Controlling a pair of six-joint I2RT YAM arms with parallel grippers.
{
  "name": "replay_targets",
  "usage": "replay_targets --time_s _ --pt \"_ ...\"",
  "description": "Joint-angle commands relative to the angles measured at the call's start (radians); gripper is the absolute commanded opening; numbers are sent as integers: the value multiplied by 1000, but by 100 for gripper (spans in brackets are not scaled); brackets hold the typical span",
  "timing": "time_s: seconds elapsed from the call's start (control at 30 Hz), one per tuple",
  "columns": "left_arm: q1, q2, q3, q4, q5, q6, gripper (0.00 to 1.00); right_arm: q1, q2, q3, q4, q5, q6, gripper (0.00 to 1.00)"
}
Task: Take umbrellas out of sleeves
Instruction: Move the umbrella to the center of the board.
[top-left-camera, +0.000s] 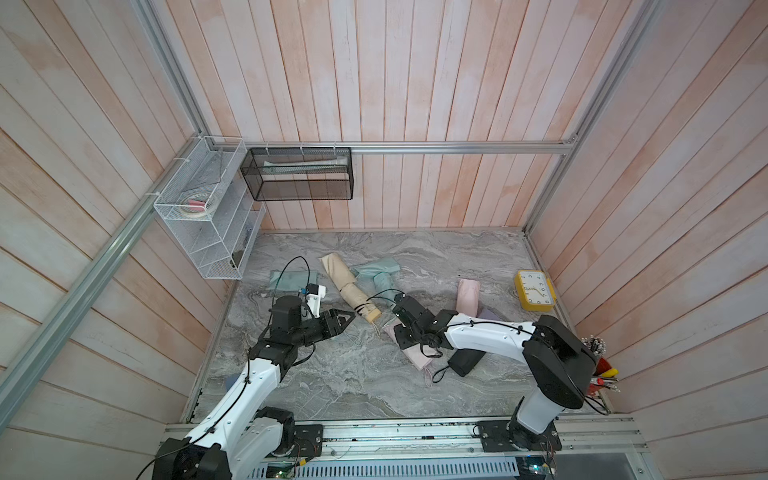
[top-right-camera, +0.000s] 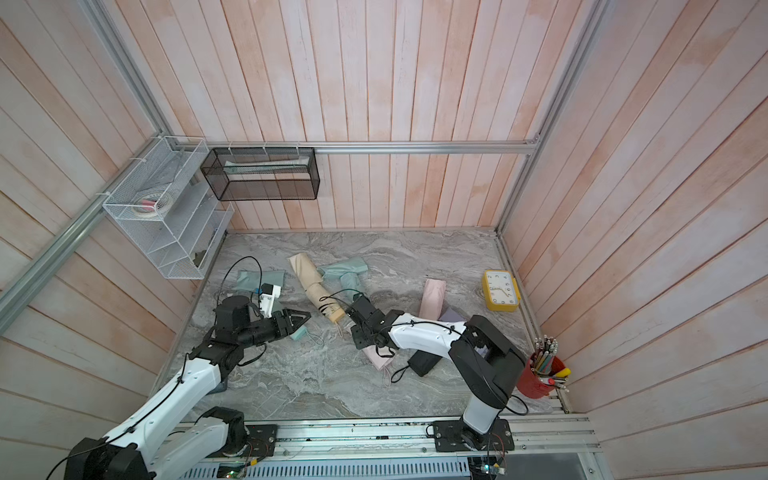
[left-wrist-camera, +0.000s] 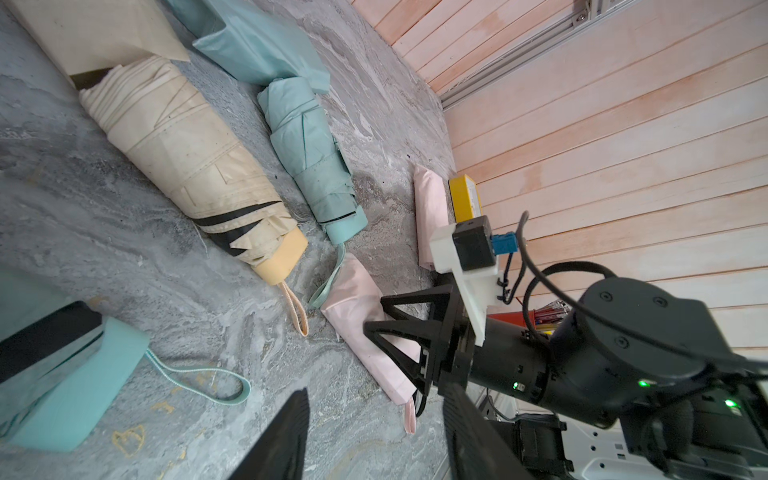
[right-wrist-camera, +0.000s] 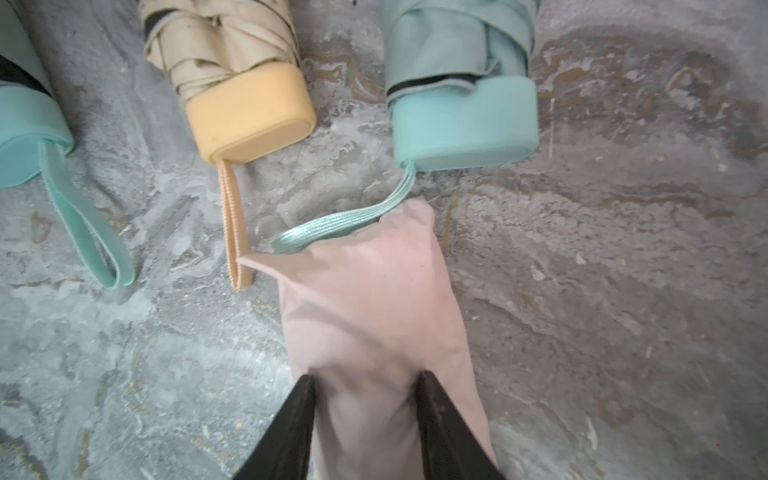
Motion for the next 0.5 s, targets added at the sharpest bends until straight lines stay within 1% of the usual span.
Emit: replay_targets --time_s 0.0,0.13,0.23,0.33,0.4,0.47 --pt "5 -33 -19 -12 17 -10 55 41 52 -16 -76 -42 37 42" --pt "5 -60 -30 -31 22 -19 55 91 48 -11 -45 -56 27 42" --pt "6 -75 -48 -39 26 -28 55 128 57 18 -21 -79 -8 42" --pt "6 -103 -73 -39 27 -49 55 162 82 84 -7 -135 -71 42" --pt "5 -126 -89 -40 24 -66 55 184 91 140 -17 -143 -100 42" --pt "3 -150 -99 -48 22 -80 55 205 62 179 -18 -122 -122 44"
